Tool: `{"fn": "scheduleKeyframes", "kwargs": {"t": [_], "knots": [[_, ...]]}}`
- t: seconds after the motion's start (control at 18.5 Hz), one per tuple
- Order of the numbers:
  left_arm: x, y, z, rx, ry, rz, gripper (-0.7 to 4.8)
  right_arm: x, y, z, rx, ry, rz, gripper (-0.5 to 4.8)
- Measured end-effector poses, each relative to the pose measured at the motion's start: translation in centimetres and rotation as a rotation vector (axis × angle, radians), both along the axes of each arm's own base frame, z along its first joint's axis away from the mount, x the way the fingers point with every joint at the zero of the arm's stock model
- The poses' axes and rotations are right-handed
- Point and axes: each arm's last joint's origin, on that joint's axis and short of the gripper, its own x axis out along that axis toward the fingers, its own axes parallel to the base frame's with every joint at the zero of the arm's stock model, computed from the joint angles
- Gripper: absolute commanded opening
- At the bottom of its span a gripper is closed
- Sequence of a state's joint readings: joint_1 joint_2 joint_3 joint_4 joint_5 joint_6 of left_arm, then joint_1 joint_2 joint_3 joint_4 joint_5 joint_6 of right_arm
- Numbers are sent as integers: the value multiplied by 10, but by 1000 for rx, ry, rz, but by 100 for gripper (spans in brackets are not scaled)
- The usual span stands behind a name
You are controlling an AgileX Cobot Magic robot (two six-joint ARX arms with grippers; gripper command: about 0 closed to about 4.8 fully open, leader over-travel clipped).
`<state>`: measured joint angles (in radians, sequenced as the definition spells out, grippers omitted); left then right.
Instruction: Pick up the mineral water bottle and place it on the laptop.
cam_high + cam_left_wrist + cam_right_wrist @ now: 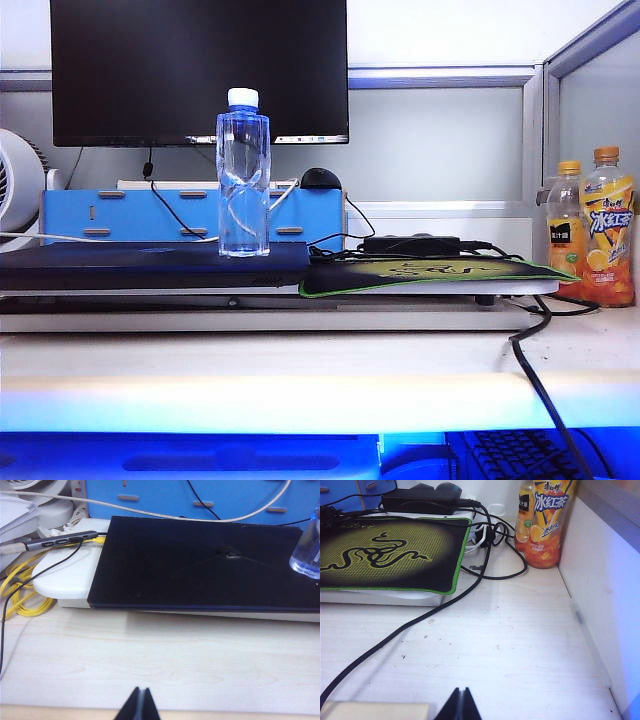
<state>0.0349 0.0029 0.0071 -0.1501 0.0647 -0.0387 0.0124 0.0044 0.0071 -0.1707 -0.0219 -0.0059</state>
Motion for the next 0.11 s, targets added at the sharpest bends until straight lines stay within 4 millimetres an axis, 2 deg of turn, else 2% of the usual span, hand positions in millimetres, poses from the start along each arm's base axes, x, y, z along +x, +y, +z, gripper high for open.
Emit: {"fn": "scheduleKeyframes", "kwargs": {"t": [0.11], "knots": [[0,0,0,0,0,0,-2,0,0,0,0,0,0,22]]}}
